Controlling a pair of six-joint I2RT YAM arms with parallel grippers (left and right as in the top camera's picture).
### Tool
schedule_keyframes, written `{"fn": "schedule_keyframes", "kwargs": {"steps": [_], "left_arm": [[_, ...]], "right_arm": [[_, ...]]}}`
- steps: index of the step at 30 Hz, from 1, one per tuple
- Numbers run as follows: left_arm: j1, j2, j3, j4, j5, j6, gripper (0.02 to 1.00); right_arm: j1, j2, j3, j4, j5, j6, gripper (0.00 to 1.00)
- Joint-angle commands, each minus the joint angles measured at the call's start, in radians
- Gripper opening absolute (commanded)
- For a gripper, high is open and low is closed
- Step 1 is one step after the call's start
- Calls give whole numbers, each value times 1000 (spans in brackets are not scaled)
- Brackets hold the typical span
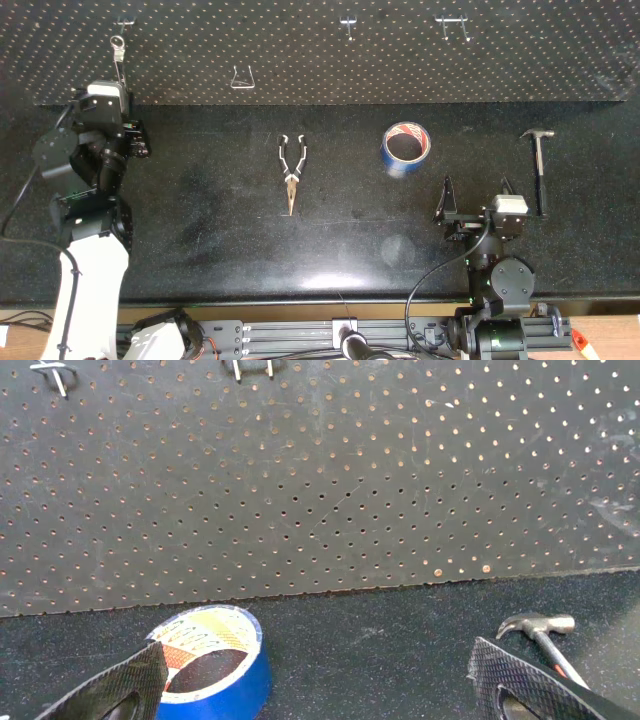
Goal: Place Tools Onto Pegboard
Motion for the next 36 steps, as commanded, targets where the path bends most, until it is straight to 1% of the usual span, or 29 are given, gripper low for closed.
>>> {"fn": "schedule_keyframes", "kwargs": {"steps": [1, 8, 11, 15, 33, 36], "left_arm": [[0, 15, -4, 34, -15, -16, 29], [0, 31, -4, 67, -18, -17, 31], [0, 31, -4, 68, -53, -52, 29], [0, 31, -4, 67, -65, -53, 29], [0, 83, 2, 111, -63, -53, 29], [-9, 87, 2, 111, -40, -45, 29]], "right_arm": [[7, -11, -2, -5, 16, -7, 982], [7, -11, -2, -5, 16, -7, 980], [7, -11, -2, -5, 16, -7, 980], [7, -11, -2, -5, 16, -7, 980], [7, -11, -2, -5, 16, -7, 982], [7, -11, -2, -5, 16, -7, 980]]}}
